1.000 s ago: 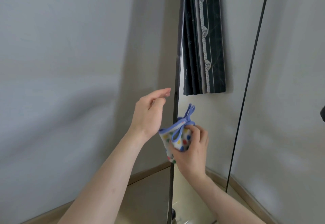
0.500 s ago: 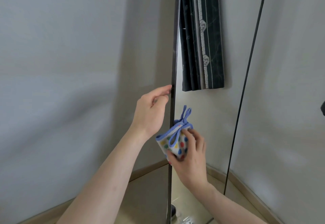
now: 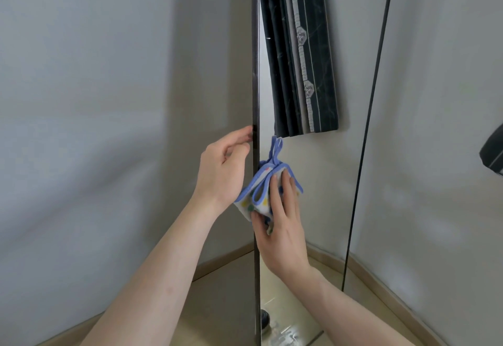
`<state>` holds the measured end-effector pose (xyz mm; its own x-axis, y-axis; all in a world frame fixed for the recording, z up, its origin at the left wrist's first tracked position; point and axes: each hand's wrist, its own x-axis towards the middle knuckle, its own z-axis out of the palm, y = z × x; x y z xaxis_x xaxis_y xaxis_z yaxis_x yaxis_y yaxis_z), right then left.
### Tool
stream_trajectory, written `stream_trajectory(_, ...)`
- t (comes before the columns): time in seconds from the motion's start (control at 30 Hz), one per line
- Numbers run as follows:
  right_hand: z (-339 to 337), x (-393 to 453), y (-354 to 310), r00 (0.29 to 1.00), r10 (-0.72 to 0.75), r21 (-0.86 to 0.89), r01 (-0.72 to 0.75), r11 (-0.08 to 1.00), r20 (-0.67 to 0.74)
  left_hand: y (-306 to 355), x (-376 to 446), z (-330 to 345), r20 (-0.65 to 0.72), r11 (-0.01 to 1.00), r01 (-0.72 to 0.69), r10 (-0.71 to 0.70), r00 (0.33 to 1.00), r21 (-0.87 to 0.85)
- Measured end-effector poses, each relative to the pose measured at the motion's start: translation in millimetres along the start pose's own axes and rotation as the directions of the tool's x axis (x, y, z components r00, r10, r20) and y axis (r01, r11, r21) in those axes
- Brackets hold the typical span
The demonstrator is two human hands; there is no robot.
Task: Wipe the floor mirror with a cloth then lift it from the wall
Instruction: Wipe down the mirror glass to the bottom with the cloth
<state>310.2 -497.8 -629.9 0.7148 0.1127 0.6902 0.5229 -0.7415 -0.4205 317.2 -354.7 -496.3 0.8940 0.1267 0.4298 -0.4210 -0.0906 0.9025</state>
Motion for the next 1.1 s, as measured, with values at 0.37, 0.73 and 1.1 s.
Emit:
stream_trajectory(0.37,5,-44,28,0.988,-0.002,-0.064,0.011,0.998,0.153,-4,3,2,-0.054,0.999,0.047,-0.046,0.997,0.013)
stream_trajectory(0.73,-20,-18,107,0.855,0.509,0.103,-0.518,0.849,0.104,-14,9,11,-0.091,0.997,0.073,-0.076,0.993,-0.027)
stream_trajectory(1.1,-19,-20,214,0.602,0.796,0.19,-0.789,0.584,0.053,-19,19,7,-0.077,1.0,-0.007,0.009,0.997,0.024)
